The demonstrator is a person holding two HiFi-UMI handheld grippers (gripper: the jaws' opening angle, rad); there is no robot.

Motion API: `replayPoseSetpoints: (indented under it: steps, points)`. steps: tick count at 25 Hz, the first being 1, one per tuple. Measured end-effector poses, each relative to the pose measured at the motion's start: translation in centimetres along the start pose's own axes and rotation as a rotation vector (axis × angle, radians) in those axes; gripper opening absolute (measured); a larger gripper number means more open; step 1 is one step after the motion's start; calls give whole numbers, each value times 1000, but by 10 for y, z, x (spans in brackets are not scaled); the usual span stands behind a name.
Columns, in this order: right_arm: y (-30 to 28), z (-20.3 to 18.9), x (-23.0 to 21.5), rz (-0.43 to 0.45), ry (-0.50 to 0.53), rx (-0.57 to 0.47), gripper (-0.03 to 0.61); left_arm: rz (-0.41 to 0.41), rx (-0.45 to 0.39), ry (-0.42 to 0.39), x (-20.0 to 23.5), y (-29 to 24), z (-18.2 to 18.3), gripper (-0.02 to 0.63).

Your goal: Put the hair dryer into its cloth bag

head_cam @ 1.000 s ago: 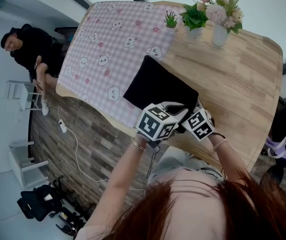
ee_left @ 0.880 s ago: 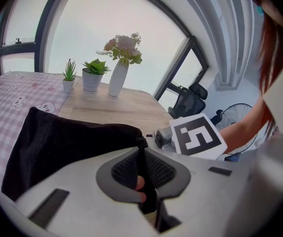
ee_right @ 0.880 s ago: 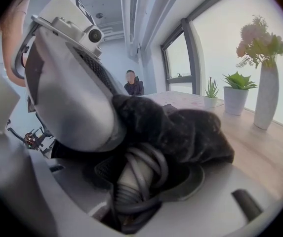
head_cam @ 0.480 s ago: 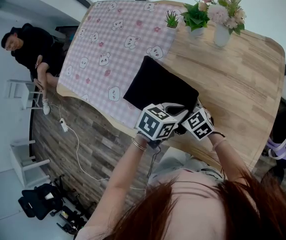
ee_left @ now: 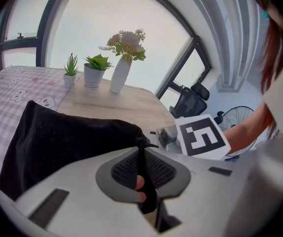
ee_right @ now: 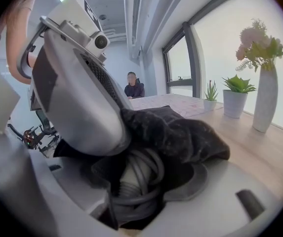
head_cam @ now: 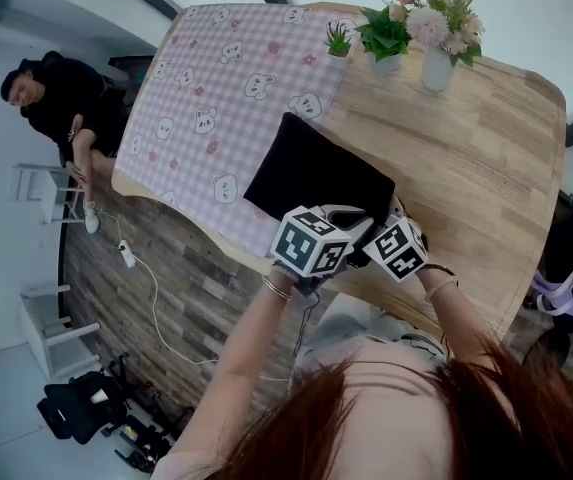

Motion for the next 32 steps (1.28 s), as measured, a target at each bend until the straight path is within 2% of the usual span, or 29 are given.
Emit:
replayPoseSetpoints:
  steps: [5,11,20,32]
  points:
    - [16,-4,-1,-29,-1,-10,276,9,-10,6,-3,-1,-1,34]
    - [36,-12,1,-66,-15,-24,276,-18,-29,22,-7,0,-1,34]
    - [70,-26,1,-144,-79,-42,267,-30,-51,54,-7,-1,-8,35]
    - [99,-55,1,-229,-177,-25,249,15,-38,51,-10,-16,-19,37]
Point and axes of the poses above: the fingertips, and each gripper's own axes: y backward along the fingers, x to its left, z out of its top, the point moved 5 cm from there along y, backward along the fingers, and after that the axes turned 12 degrees about x, right-handed, at the moved point
